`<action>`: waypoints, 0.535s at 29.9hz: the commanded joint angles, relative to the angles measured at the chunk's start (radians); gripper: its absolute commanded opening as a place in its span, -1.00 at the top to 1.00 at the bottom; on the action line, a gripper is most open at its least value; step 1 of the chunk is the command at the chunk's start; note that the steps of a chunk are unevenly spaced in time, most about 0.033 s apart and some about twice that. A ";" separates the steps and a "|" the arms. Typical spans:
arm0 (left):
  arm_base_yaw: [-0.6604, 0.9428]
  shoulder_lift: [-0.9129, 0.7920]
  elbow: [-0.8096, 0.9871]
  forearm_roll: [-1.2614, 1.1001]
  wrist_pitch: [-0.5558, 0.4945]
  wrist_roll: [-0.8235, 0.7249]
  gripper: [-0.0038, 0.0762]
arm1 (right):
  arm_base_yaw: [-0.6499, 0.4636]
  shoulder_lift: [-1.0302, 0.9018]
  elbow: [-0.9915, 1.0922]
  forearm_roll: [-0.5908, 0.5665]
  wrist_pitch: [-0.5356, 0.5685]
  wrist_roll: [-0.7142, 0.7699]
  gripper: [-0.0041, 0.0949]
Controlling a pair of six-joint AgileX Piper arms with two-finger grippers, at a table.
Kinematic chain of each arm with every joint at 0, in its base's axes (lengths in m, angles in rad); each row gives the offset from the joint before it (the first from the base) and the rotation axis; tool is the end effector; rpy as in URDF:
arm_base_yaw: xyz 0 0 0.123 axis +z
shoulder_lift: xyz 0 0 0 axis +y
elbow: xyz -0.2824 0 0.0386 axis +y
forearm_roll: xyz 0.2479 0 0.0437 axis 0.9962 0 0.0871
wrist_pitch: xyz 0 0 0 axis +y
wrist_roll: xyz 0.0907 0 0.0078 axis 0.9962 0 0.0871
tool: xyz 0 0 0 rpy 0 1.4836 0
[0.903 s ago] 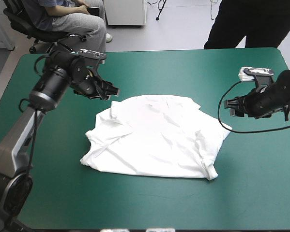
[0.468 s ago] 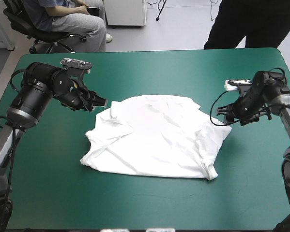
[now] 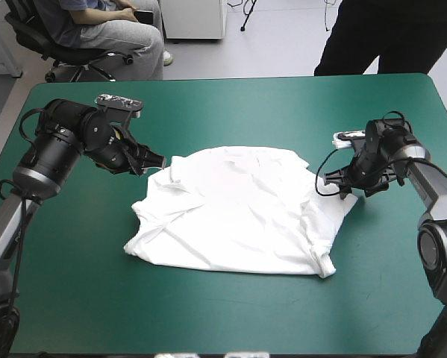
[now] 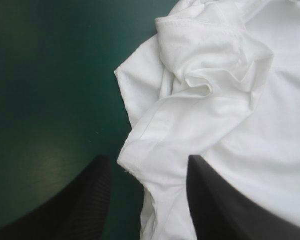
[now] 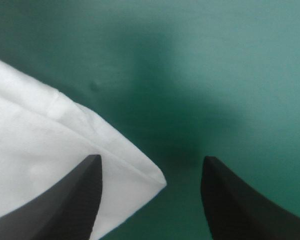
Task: Fold the cloth
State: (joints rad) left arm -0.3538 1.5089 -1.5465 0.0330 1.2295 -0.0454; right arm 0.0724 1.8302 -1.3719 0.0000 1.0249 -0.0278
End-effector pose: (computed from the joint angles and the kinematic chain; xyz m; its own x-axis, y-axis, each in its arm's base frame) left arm 0.2898 -0.1040 0.3789 -0.8489 0.2769 -0.4502 0.3042 0.9525 0.0123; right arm 0.3661 0.0266 0.2259 -0.9798 -0.0989 -0.1738 -0.0996 0.9950 -0.0048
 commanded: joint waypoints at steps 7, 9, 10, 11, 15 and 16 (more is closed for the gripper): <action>0.002 -0.041 -0.024 0.005 0.061 -0.009 0.05 | 0.001 0.019 0.057 0.108 -0.024 -0.001 -0.01; 0.002 -0.041 -0.024 0.013 0.061 -0.009 0.05 | 0.001 0.021 0.085 0.123 -0.031 -0.001 0.07; 0.002 -0.041 -0.024 0.018 0.061 -0.009 0.05 | 0.001 0.021 0.092 0.123 -0.031 -0.001 0.21; 0.002 -0.041 -0.024 0.020 0.061 -0.009 0.05 | 0.001 0.018 0.094 0.123 -0.031 -0.001 0.41; 0.002 -0.041 -0.024 0.031 0.061 -0.009 0.05 | 0.001 -0.011 0.092 0.116 -0.043 0.000 0.94; 0.002 -0.041 -0.024 0.031 0.061 -0.009 0.05 | 0.001 -0.026 0.092 0.116 -0.050 0.000 0.95</action>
State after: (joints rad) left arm -0.3538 1.5081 -1.5454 0.0570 1.2295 -0.0454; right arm 0.0705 1.8333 -1.2936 0.0825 0.9641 -0.0268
